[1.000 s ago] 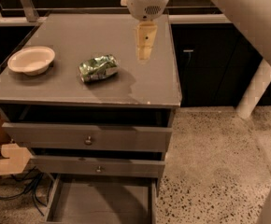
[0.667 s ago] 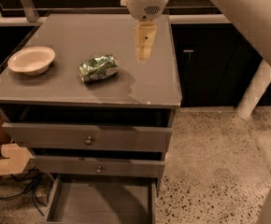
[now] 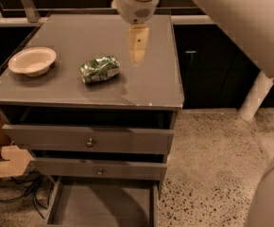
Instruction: Place green can into bottom drawer
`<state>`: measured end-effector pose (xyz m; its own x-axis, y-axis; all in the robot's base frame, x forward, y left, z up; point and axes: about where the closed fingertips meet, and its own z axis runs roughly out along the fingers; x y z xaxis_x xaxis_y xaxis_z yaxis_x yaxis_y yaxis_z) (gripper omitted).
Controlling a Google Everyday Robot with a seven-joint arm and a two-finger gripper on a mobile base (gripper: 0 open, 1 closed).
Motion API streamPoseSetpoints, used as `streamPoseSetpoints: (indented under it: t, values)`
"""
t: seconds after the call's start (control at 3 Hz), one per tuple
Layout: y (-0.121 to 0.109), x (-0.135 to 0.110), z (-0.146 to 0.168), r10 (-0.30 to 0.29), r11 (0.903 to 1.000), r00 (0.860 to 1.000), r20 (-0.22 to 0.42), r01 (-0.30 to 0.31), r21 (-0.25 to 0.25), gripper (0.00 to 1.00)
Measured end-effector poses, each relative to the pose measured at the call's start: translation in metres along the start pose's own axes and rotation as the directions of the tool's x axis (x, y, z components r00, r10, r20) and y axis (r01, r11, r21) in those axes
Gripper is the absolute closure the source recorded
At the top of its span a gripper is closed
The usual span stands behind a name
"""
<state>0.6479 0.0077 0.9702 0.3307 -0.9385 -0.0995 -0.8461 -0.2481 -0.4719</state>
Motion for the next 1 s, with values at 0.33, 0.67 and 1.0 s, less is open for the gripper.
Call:
streamPoseSetpoints:
  t: [0.33,0.67,1.0]
  values:
    - [-0.002,-0.028,0.025,-0.038,0.9992,0.998,0.044,0.039,-0.013,0.00]
    - [-0.004,-0.032,0.028,-0.042,0.9990,0.998,0.049,0.043,-0.012,0.00]
    - [-0.007,-0.039,0.038,-0.054,0.9983,0.997,0.059,0.055,-0.019,0.00]
